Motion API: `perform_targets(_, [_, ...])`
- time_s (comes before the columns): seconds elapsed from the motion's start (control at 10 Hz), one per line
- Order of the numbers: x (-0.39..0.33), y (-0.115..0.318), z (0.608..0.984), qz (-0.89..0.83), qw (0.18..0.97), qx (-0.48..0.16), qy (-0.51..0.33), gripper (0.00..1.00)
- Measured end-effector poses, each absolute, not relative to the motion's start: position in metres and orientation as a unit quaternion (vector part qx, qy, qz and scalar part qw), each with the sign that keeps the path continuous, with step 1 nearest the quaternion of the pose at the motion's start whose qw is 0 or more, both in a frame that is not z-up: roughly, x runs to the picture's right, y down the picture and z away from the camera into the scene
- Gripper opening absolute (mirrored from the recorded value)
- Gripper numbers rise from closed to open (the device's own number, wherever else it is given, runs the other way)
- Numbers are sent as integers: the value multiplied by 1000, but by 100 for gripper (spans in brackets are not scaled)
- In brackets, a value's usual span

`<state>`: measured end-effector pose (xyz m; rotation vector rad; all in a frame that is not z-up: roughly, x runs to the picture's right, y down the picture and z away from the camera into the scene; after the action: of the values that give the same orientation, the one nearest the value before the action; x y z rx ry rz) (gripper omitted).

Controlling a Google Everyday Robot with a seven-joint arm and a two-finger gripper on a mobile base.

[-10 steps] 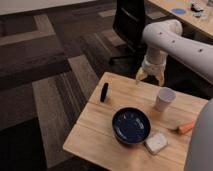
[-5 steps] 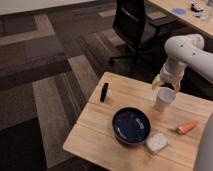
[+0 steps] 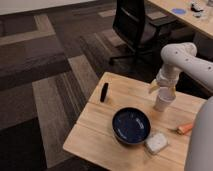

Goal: Place the ceramic cup in the ceramic bowl

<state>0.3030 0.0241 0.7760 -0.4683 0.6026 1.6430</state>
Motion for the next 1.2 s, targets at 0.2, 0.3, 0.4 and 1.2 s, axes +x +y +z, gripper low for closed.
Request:
perform_targets(0.2, [307,40,791,709,612,-216,275,62])
perform_targets(0.3, [310,44,793,710,610,-215,279,51])
perform_targets(0.4, [312,44,794,708,612,-210,284,31])
perform_targets(1.2, [173,14,713,557,769,-156,272,0])
